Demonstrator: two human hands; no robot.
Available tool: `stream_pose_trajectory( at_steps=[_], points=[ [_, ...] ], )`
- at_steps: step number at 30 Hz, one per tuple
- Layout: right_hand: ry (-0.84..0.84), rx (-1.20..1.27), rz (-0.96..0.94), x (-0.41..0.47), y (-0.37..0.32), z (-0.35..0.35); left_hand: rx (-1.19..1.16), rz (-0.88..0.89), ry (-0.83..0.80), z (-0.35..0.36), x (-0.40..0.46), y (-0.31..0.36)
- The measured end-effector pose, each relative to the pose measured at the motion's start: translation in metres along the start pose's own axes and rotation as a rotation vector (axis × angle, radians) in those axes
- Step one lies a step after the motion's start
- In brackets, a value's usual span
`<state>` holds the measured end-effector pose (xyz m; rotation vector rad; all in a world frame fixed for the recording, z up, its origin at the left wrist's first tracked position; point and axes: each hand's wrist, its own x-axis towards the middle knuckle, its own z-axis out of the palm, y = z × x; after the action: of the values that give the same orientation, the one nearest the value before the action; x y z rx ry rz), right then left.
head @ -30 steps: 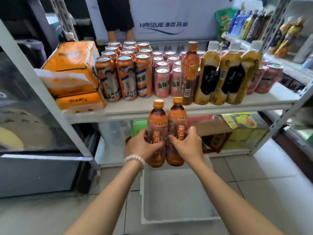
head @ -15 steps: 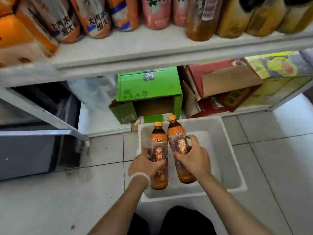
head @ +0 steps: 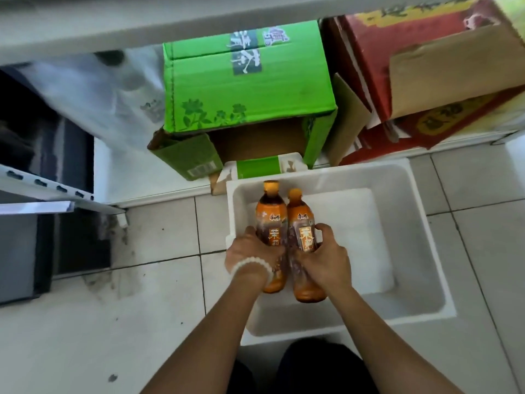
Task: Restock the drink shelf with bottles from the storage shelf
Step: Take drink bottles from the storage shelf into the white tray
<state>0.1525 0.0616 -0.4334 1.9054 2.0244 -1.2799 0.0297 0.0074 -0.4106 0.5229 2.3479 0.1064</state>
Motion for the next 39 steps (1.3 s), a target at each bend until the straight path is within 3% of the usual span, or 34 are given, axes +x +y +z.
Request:
stream_pose_trajectory(
  at_steps=[11, 19, 26, 30, 33, 39],
  points=[
    [0.025, 0.011, -0.011, 0.019, 0.029, -0.01, -0.138, 0.037, -0.06, 0.036, 0.004, 0.008],
    [0.017, 0.035, -0.013, 0.026, 0.038, -0.008, -0.124, -0.04, -0.057, 0.059, 0.007, 0.006],
    [-0.187, 0.092, -0.035, 0.024, 0.039, -0.02, -0.046, -0.081, -0.088, 0.054, 0.0, 0.014],
    [-0.351, -0.094, -0.091, 0.02, 0.027, -0.041, 0.041, -0.016, -0.06, 0.032, -0.021, 0.021],
    [-0.232, -0.263, -0.234, 0.01, 0.0, -0.07, 0.273, 0.15, 0.055, -0.002, -0.04, 0.034],
    [0.295, -0.421, -0.526, -0.012, -0.064, -0.153, 0.231, 0.313, 0.353, -0.083, -0.081, 0.082]
  ],
)
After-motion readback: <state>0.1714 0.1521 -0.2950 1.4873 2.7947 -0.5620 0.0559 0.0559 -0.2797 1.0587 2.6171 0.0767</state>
